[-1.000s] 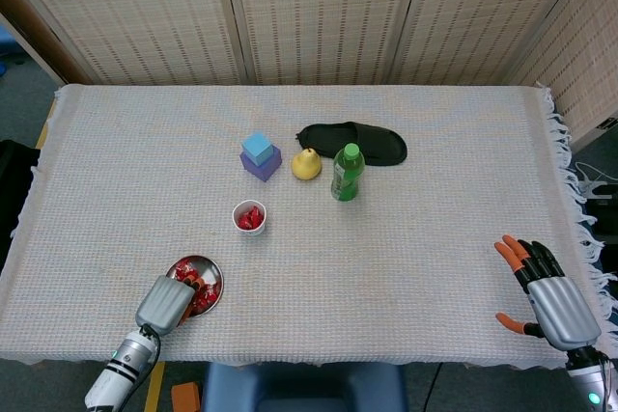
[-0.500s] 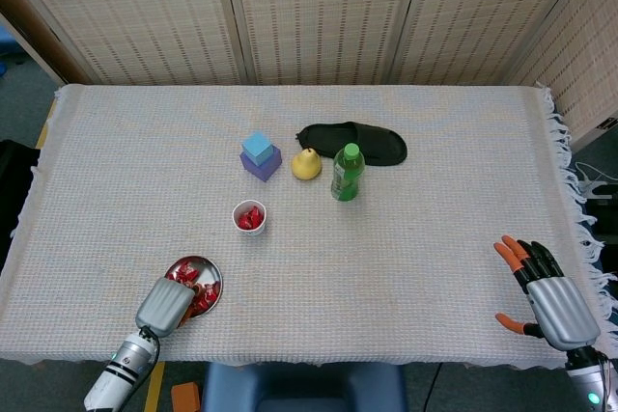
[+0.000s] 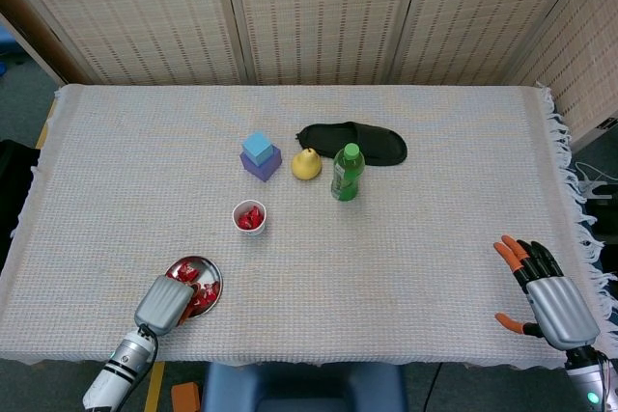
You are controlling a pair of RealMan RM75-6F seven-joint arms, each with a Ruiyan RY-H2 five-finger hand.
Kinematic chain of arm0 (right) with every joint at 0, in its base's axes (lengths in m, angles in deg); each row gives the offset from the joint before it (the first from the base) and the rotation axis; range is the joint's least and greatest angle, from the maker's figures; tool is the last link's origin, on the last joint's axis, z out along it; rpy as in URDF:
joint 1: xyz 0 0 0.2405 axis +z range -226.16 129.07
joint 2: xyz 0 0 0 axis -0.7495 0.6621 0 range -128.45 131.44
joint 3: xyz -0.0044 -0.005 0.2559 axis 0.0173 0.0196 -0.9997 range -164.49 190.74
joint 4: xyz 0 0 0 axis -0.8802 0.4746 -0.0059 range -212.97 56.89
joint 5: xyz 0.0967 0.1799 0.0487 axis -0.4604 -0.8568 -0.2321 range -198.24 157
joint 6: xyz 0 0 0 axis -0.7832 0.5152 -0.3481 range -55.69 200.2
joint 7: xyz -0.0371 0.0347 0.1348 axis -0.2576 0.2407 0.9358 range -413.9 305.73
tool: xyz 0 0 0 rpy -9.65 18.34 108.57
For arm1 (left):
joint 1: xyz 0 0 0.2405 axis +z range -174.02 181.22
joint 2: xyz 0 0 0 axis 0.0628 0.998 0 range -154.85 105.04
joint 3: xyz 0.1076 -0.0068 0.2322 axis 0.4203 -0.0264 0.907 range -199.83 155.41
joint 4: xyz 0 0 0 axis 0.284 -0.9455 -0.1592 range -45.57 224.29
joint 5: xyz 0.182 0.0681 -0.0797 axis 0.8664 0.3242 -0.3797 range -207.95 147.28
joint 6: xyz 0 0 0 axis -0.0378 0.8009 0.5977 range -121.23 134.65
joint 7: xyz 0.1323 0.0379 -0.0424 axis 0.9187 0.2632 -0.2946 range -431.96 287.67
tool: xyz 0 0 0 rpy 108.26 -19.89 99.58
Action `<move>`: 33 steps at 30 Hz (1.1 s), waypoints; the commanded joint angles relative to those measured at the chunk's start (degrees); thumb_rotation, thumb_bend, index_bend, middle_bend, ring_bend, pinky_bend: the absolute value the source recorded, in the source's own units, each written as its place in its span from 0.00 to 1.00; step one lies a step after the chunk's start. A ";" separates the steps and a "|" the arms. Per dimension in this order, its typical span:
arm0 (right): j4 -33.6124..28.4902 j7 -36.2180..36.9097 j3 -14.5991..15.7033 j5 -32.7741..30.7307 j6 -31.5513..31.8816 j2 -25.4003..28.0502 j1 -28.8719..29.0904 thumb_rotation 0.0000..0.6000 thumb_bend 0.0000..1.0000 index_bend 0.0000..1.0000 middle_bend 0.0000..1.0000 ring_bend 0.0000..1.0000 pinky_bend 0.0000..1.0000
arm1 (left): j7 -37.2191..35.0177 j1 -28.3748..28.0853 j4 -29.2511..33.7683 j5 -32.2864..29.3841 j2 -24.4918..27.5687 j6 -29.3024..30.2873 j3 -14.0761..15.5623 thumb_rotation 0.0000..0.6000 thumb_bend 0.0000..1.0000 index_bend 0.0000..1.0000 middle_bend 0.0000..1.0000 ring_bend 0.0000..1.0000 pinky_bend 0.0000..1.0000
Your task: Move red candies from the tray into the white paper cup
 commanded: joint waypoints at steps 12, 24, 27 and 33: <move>0.01 -0.15 0.03 0.03 -0.14 -0.07 0.07 1.00 0.03 0.00 0.00 0.00 0.00 | -0.07 -0.38 3.45 0.88 2.42 1.36 -1.75 1.00 0.49 0.65 0.71 0.70 1.00; 0.07 -0.28 -0.28 -0.85 -0.83 -0.19 0.36 1.00 0.03 0.00 0.00 0.00 0.00 | -1.33 -4.70 13.10 -1.24 7.00 -0.68 -8.07 1.00 0.50 0.65 0.71 0.70 1.00; 0.06 -0.33 -0.48 -1.31 -0.98 -0.24 0.42 1.00 0.03 0.00 0.00 0.00 0.00 | -1.39 -6.92 14.19 -2.59 6.69 -2.37 -10.42 1.00 0.50 0.65 0.71 0.70 1.00; 0.18 -0.53 -0.96 -2.58 -1.74 -0.37 0.72 1.00 0.03 0.00 0.00 0.00 0.00 | 0.18 -12.84 12.18 -7.62 3.14 -7.14 -15.52 1.00 0.50 0.66 0.71 0.70 1.00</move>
